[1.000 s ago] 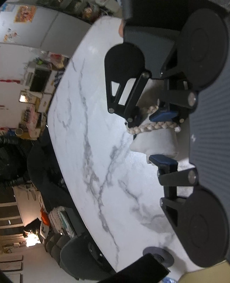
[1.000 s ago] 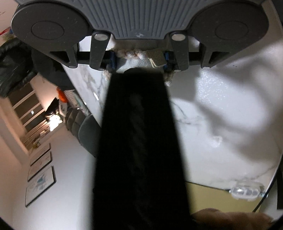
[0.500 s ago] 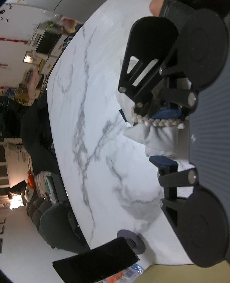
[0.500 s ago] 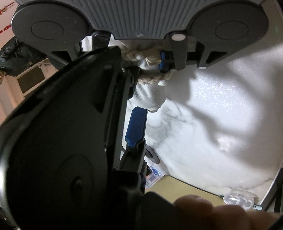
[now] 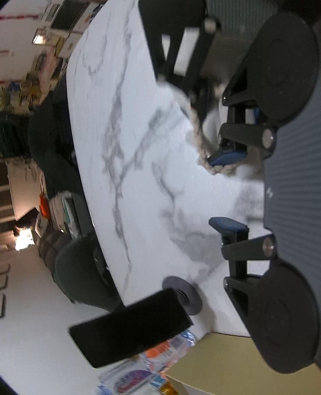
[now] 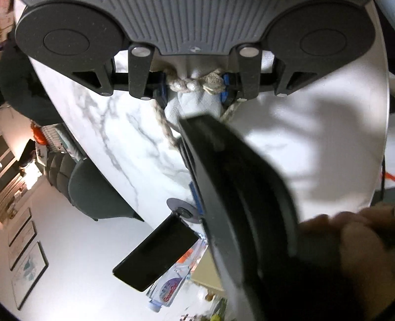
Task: Fold shopping bag
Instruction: 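Press the loop against the roll with the left gripper, then open it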
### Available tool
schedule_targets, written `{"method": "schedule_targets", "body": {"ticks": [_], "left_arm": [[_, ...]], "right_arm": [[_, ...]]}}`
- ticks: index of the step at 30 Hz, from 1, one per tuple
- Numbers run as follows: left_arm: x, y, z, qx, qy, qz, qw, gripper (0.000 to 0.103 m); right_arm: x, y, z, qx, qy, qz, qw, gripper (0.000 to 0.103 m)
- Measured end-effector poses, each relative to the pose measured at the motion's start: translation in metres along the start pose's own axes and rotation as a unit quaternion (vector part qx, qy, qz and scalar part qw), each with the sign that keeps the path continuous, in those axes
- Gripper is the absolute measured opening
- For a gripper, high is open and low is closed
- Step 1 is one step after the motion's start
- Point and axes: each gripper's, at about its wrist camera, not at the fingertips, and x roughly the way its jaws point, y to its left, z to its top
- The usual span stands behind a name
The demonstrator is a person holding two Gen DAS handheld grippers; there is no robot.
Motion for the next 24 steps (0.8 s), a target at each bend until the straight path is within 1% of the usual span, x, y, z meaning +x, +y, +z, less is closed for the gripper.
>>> {"method": "schedule_targets", "body": {"ticks": [1, 7, 8, 10, 15, 16, 19, 20, 22, 24], "left_arm": [[0.006, 0.004, -0.001, -0.005, 0.006, 0.003, 1.0, 0.043], [0.025, 0.03, -0.007, -0.056, 0.017, -0.038, 0.9976, 0.045], [0.027, 0.035, -0.009, -0.064, 0.017, -0.046, 0.9968, 0.047], [0.029, 0.041, -0.014, -0.07, 0.013, -0.057, 0.9959, 0.05], [0.028, 0.048, -0.018, -0.077, 0.003, -0.08, 0.9938, 0.052], [0.028, 0.05, -0.018, -0.079, 0.002, -0.085, 0.9933, 0.052], [0.03, 0.054, -0.017, -0.082, -0.003, -0.097, 0.9919, 0.052], [0.03, 0.053, -0.018, -0.074, -0.004, -0.096, 0.9926, 0.053], [0.029, 0.045, -0.019, -0.047, -0.01, -0.086, 0.9951, 0.055], [0.03, 0.042, -0.019, -0.044, -0.015, -0.083, 0.9955, 0.057]], "right_arm": [[0.0, 0.0, -0.001, 0.003, -0.006, 0.0, 1.0, 0.04], [-0.001, -0.007, -0.01, 0.038, -0.037, 0.005, 0.999, 0.039], [0.0, -0.008, -0.011, 0.045, -0.041, 0.005, 0.998, 0.039], [-0.002, -0.02, -0.023, 0.058, -0.049, 0.007, 0.997, 0.04], [-0.04, -0.018, -0.045, 0.124, -0.058, 0.032, 0.99, 0.04], [-0.041, -0.022, -0.046, 0.141, -0.059, 0.039, 0.987, 0.04], [-0.043, -0.035, -0.051, 0.2, -0.064, 0.061, 0.976, 0.04], [-0.044, -0.041, -0.054, 0.226, -0.065, 0.071, 0.969, 0.039], [-0.045, -0.054, -0.059, 0.283, -0.068, 0.097, 0.952, 0.038], [-0.047, -0.06, -0.066, 0.326, -0.074, 0.114, 0.936, 0.038]]}}
